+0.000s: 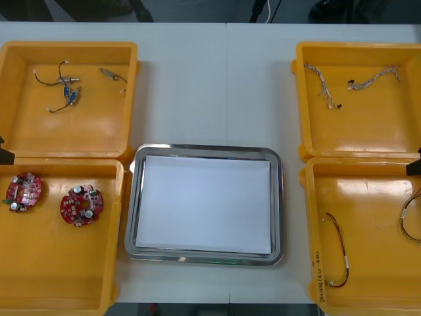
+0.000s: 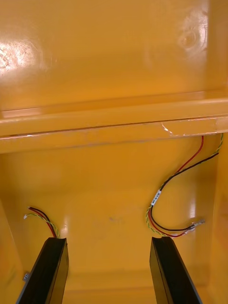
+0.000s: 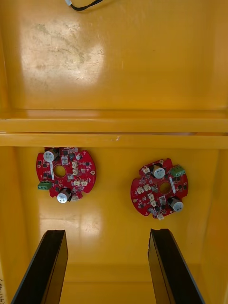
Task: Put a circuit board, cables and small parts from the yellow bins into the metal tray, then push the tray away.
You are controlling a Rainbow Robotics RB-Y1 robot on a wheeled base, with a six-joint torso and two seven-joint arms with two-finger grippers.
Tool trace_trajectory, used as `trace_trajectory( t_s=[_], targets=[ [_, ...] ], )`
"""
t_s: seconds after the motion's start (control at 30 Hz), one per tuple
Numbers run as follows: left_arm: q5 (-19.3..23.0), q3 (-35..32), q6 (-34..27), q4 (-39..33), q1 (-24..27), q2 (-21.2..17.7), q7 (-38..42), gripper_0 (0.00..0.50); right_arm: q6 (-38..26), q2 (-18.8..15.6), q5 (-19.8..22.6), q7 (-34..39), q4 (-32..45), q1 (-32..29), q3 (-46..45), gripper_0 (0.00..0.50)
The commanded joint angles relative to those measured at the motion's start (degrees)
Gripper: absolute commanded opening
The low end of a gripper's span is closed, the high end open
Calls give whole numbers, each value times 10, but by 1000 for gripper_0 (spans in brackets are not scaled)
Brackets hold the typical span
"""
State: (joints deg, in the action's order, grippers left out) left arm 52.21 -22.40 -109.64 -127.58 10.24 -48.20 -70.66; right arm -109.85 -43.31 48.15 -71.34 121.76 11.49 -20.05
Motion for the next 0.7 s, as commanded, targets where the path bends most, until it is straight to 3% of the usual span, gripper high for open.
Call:
trace_trajectory(
  t_s=[0.03, 0.7],
  targets=[
    [4, -5, -4, -16, -8, 4, -47, 500, -2, -24, 1, 0, 10, -8, -18, 500],
    [4, -5, -4, -16, -8, 4, -47, 500, -2, -24, 1, 0, 10, -8, -18, 500]
  ],
)
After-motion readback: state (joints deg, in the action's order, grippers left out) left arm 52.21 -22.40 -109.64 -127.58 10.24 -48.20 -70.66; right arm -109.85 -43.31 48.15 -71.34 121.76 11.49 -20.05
